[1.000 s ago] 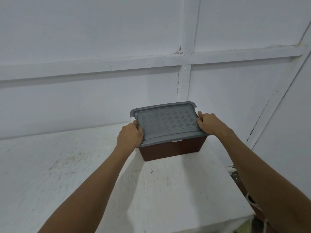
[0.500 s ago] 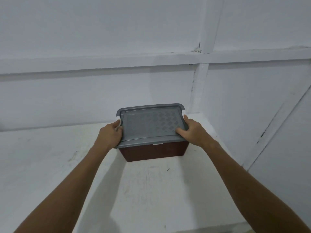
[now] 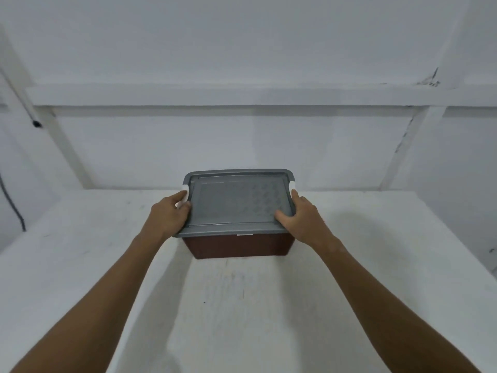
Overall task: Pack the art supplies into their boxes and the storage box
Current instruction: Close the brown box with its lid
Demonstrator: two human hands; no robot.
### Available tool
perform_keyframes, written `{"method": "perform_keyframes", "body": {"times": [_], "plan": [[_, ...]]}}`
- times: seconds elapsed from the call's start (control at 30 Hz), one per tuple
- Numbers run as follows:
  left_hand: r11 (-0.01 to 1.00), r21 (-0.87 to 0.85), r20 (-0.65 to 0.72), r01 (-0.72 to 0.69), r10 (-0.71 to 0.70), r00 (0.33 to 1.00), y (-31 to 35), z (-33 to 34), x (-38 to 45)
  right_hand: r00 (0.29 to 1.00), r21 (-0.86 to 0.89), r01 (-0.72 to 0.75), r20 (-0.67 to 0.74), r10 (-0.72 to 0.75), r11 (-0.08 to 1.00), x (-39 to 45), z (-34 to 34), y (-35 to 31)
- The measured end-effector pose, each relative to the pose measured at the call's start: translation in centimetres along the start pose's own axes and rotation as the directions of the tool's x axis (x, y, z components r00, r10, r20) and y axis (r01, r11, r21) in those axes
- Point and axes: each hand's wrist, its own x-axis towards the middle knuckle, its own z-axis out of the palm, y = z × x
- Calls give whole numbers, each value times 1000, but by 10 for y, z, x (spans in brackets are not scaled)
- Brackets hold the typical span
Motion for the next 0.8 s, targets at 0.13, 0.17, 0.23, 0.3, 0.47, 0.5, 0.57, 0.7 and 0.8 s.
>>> {"method": "perform_keyframes", "body": {"times": [0.13, 0.17, 0.23, 0.3, 0.47, 0.5, 0.57, 0.7, 0.8], "plan": [[992, -92, -8, -84, 83, 996, -28, -26, -11, 994, -32, -25, -110, 21, 999, 3, 40, -36], [983, -114, -4, -147, 147, 989, -35, -30, -17, 983, -60, -17, -182, 6, 998, 3, 47, -43], [959, -129, 27, -252, 257, 966, -49, -34, -26, 955, -100, -10, -297, -20, 995, -4, 55, -55], [953, -92, 94, -288, 296, 950, -63, -34, -30, 951, -126, 18, -304, -56, 992, -16, 59, -61], [931, -76, 119, -356, 363, 924, -78, -28, -15, 999, -233, 32, -25, -39, 972, -30, 52, -61], [923, -99, 114, -373, 383, 917, -78, -28, -9, 1000, -246, 23, -2, -24, 969, -26, 51, -62], [915, -134, 105, -380, 394, 913, -76, -29, 6, 1000, -240, 1, 7, 1, 971, -13, 52, -63], [945, -122, 97, -304, 317, 944, -64, -28, 44, 999, -285, -32, 12, 37, 958, 24, 60, -66], [975, -94, 103, -201, 210, 972, -55, -26, 74, 998, -325, -48, 19, 57, 945, 53, 66, -69]]}}
